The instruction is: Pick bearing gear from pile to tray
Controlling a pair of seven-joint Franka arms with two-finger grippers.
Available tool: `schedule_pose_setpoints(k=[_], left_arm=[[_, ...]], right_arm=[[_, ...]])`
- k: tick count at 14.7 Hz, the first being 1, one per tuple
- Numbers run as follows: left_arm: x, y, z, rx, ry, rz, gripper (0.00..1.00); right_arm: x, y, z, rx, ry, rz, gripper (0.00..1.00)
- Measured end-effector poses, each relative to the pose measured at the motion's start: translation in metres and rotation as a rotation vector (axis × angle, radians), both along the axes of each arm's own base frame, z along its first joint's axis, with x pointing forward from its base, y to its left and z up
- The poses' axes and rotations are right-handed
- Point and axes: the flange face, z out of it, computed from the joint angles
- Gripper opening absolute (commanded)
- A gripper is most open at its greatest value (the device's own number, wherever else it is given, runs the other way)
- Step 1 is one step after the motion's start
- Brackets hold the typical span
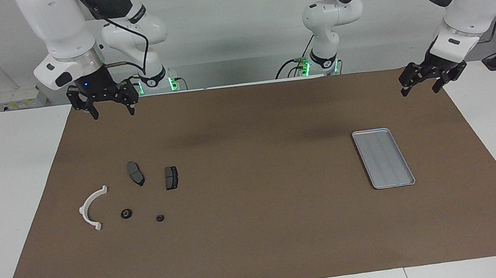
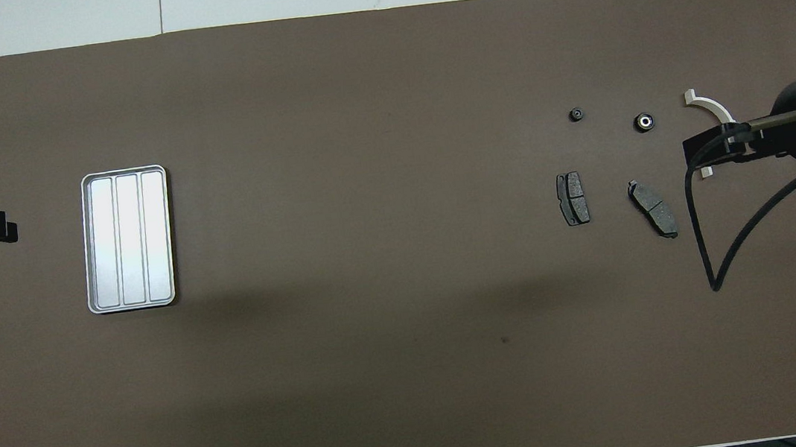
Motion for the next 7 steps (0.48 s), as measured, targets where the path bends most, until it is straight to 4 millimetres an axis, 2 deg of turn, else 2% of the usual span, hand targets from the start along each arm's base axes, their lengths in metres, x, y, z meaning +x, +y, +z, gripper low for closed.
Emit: schedule_pose_setpoints(k=[7], left_arm=[[-0.0080,0.0000,0.0086,0.000,-0.008,0.021,1.00]], right_arm=[[0.0003,-0.0025,0.0001,0.000,-0.001,-0.005,1.00]])
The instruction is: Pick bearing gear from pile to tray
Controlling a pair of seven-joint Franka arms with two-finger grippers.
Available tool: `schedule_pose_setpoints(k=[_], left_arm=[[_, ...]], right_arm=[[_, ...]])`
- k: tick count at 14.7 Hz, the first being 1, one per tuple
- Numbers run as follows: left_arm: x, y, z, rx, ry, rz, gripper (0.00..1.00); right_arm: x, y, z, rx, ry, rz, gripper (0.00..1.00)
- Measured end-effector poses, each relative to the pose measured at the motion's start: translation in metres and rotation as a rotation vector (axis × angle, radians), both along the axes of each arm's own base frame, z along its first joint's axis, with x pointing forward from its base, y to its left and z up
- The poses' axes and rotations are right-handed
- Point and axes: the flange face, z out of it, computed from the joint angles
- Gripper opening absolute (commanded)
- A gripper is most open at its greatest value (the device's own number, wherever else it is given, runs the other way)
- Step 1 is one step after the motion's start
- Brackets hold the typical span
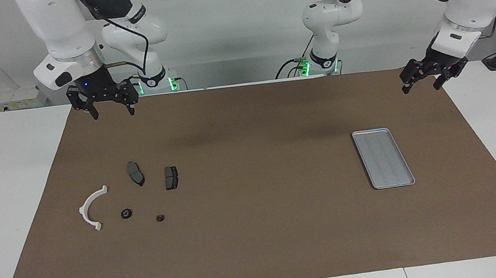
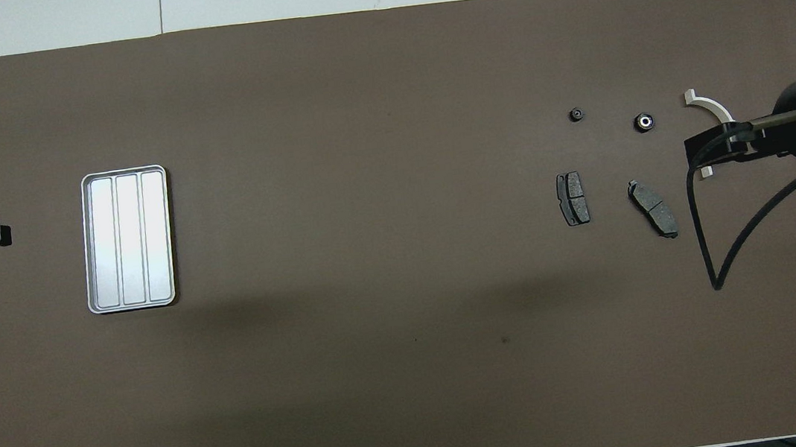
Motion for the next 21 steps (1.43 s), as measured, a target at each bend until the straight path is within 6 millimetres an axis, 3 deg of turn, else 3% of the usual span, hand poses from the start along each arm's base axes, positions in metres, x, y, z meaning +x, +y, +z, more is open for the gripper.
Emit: schedule_pose_setpoints(k=[12,21], left_arm=[[-0.009,0.000,-0.018,0.000,0.013,0.003,1.00],[-0.008,0.005,-0.017,0.001,-0.012,0.013,1.00]], right_arm=[[0.000,-0.004,0.000,0.000,0.003,-0.008,1.00],[0.000,-0.004,0.001,0.001,-0.006,-0.007,1.00]])
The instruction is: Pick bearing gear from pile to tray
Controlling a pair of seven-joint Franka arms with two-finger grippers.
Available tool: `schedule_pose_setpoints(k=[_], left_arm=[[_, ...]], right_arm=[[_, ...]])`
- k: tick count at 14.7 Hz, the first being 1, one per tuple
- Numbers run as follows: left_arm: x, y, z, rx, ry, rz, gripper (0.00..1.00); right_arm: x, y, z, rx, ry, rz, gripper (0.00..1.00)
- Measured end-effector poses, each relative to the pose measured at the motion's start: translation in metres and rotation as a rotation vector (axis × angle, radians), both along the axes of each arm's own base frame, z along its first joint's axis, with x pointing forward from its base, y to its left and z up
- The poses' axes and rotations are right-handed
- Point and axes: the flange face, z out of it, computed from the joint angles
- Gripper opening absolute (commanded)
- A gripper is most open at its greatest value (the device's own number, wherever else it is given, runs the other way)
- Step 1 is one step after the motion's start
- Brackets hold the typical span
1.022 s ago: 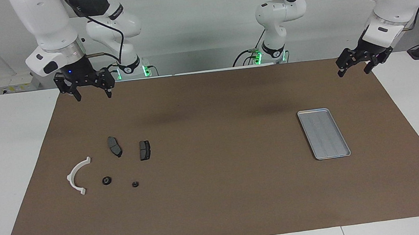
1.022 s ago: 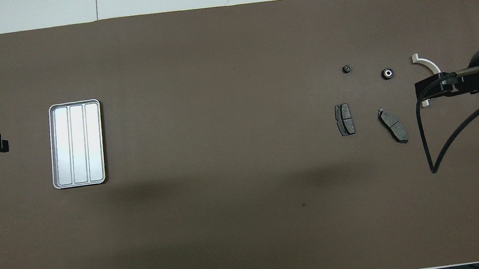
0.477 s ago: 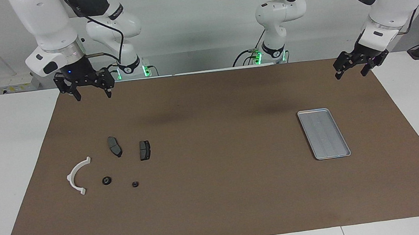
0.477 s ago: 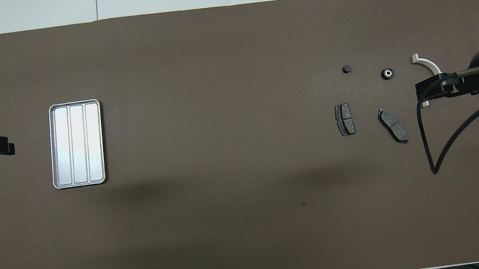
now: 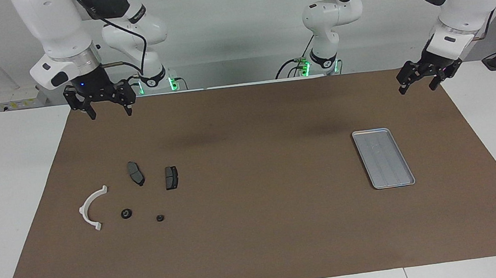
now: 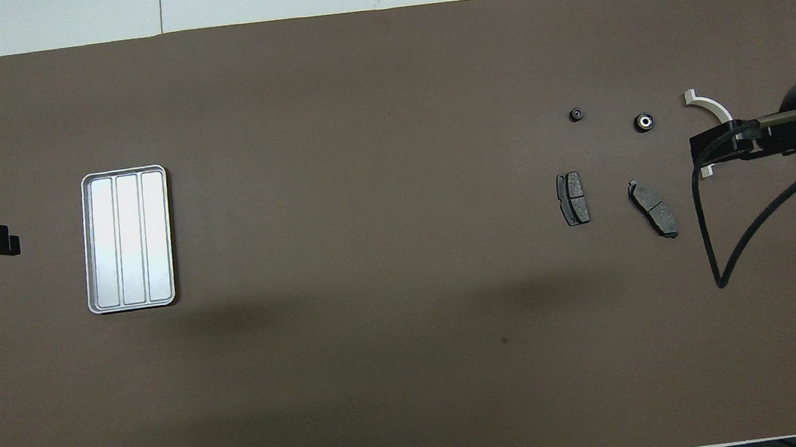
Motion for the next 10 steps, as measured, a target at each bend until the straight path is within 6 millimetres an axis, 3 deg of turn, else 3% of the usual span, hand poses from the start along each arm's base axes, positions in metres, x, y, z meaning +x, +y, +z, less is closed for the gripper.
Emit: schedule_pose_setpoints(k=[10], left_arm=[[0.0039,0.0042,0.0039,0.002,-0.041,0.008,1.00]], right_arm=[[-0.0004,-0.0074,-0.0081,-0.001,0.017,-0.014,1.00]])
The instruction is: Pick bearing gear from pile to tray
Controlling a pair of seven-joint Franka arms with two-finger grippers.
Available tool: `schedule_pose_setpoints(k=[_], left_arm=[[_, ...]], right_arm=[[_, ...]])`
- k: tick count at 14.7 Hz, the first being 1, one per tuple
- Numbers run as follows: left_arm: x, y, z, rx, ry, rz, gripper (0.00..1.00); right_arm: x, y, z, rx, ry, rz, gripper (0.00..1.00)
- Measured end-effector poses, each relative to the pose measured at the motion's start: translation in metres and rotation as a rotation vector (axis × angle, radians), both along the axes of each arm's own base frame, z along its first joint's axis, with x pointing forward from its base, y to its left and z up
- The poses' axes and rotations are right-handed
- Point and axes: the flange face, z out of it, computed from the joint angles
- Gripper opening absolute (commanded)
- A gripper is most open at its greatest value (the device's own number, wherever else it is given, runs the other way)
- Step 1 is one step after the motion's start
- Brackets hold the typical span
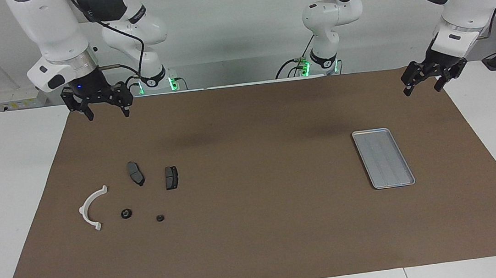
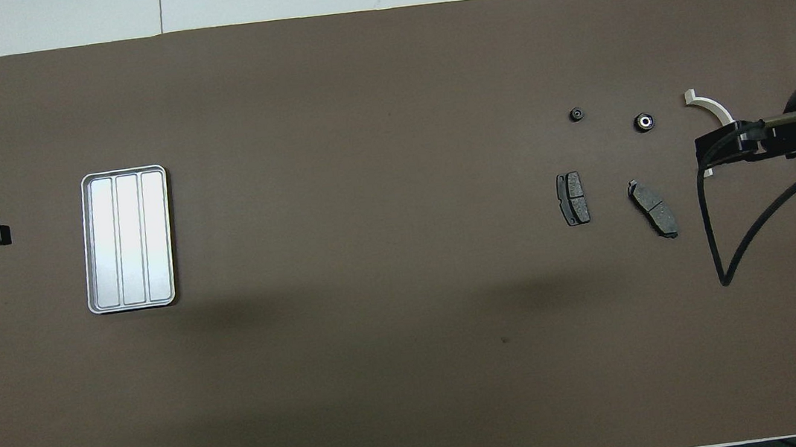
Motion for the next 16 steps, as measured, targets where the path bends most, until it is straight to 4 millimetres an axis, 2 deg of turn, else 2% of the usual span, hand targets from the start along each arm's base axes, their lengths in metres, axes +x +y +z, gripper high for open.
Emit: schedule_pose_setpoints(k=[3,5,8,12,16], left_arm=[[0.000,0.000,0.000,0.000,0.000,0.000,1.00],[0.000,0.000,0.000,0.000,0.000,0.001,1.00],[0.000,0.000,-0.001,0.000,-0.003,0.001,1.00],[0.000,-0.002,-0.006,0.000,0.006,-0.003,1.00],[0.000,-0.005,-0.012,0.000,0.012,-0.003,1.00]], right_arm=[[-0.001,0.004,-0.008,-0.001,0.010,0.007,1.00],[0.004,0.010,-0.020,0.002,-0.020,0.019,1.00],[0.010,0.033,-0.046,0.009,-0.057,0.010,1.00],[0.028,0.057,-0.088,0.016,-0.058,-0.035,1.00],[0.054,0.060,-0.141,0.022,-0.051,-0.105,1.00]])
